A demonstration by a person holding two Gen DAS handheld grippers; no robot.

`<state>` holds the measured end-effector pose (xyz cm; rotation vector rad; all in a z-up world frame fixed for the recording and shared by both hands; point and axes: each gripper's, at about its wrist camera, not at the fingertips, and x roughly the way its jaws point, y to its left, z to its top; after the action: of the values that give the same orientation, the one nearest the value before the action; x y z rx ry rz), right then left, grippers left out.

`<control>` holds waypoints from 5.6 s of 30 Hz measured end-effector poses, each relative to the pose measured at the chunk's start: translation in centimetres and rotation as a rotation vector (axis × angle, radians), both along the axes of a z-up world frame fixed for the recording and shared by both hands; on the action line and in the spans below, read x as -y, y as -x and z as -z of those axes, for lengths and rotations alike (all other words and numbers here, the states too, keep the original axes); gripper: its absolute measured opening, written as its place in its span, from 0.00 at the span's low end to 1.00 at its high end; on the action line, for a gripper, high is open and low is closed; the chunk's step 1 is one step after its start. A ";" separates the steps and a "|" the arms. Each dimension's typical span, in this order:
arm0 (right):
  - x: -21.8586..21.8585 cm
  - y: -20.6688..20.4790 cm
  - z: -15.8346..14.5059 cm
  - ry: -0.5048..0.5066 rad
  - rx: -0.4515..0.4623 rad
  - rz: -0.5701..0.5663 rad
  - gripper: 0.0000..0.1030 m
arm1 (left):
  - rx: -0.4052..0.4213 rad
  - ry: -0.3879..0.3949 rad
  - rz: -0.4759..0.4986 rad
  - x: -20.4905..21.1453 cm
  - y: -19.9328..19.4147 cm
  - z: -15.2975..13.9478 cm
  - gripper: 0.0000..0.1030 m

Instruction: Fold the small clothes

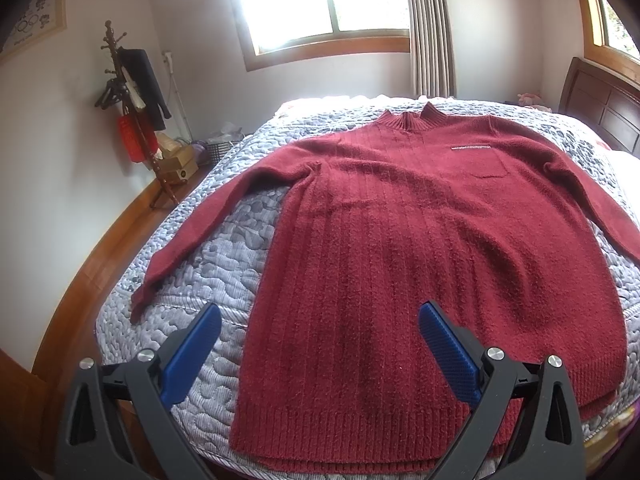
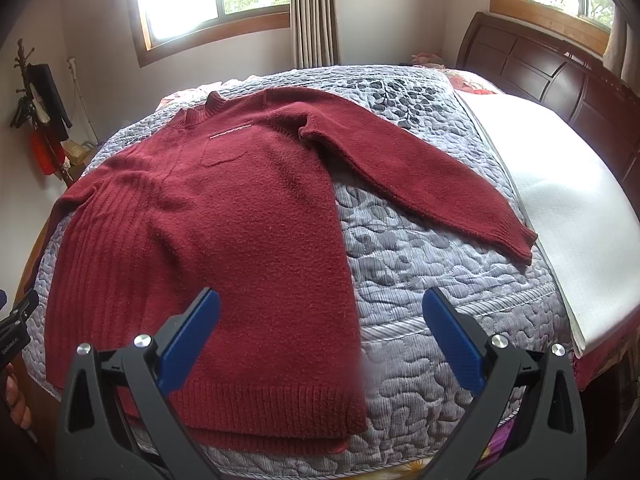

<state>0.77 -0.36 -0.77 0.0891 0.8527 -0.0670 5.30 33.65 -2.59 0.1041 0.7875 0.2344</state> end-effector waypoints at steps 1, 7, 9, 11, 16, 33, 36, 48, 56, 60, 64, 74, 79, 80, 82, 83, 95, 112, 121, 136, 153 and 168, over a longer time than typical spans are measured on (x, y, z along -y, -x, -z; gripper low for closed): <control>0.0 0.0 0.0 0.000 0.000 0.000 0.97 | 0.000 -0.001 0.000 0.0 0.0 0.0 0.97; 0.2 -0.2 0.0 0.000 0.000 -0.001 0.97 | 0.000 0.000 0.000 0.0 0.0 0.0 0.97; 0.2 -0.2 0.0 0.001 -0.001 0.000 0.97 | -0.001 -0.001 0.000 0.0 0.0 0.0 0.97; 0.2 -0.2 0.0 0.001 0.000 0.000 0.97 | 0.000 -0.001 0.000 0.0 0.0 0.0 0.97; 0.3 -0.2 0.0 0.002 0.000 0.001 0.97 | -0.003 -0.001 -0.001 0.0 0.0 0.0 0.97; 0.6 -0.7 0.4 0.006 -0.009 0.002 0.97 | -0.019 -0.005 0.003 0.4 -0.8 0.8 0.97; 0.6 -0.9 0.5 0.008 -0.010 0.002 0.97 | -0.021 -0.005 0.002 0.5 -1.0 0.9 0.97; 13.9 -5.6 2.2 0.022 -0.092 0.243 0.97 | 0.006 0.025 0.048 5.7 -6.6 0.8 0.97; 26.3 -9.0 6.1 -0.122 -0.172 0.377 0.97 | 0.043 0.031 0.115 12.4 -11.8 0.3 0.97; 28.8 -9.4 8.1 -0.221 -0.223 0.388 0.96 | 0.026 0.042 0.124 14.0 -13.8 0.7 0.97; 29.7 -9.4 9.1 -0.263 -0.232 0.362 0.90 | 0.021 0.046 0.110 14.5 -15.3 1.1 0.97; 30.2 -10.0 10.0 -0.467 -0.196 0.267 0.26 | -0.014 0.017 0.100 14.7 -16.5 3.1 0.97; 29.4 -10.5 7.2 -0.390 -0.145 0.245 0.14 | -0.023 0.019 0.089 13.7 -16.5 3.5 0.97; 29.4 -10.5 6.3 -0.366 -0.117 0.253 0.13 | -0.022 0.015 0.086 13.6 -16.5 3.5 0.97; 29.5 -10.8 4.2 -0.303 -0.063 0.281 0.13 | -0.019 0.013 0.077 13.0 -16.6 3.4 0.97; 29.8 -11.0 3.1 -0.282 -0.036 0.294 0.13 | -0.017 0.014 0.068 12.6 -16.7 3.3 0.97; 32.7 -18.6 0.4 -0.103 -0.015 0.445 0.12 | -0.045 0.034 0.001 8.8 -18.4 4.4 0.97; 19.8 -28.0 -9.2 -0.136 0.148 0.233 0.12 | -0.062 0.033 -0.045 4.3 -19.9 5.5 0.97; 9.6 -31.1 -12.4 -0.117 0.153 0.031 0.12 | -0.056 0.039 -0.054 2.9 -20.0 5.2 0.97; -5.6 -34.6 -2.2 -0.157 -0.056 -0.268 0.12 | -0.076 0.039 -0.100 -1.9 -24.0 4.3 0.97; -2.5 -31.6 -2.0 -0.202 -0.035 -0.344 0.51 | -0.208 0.265 0.085 3.7 -28.3 5.8 0.97; 5.1 -28.0 1.8 -0.186 -0.060 -0.264 0.52 | -0.203 0.011 0.149 13.6 -31.6 8.3 0.73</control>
<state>28.81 -5.50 -2.62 0.1485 0.9235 0.2584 36.93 20.03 -10.92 0.1779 0.9777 0.0785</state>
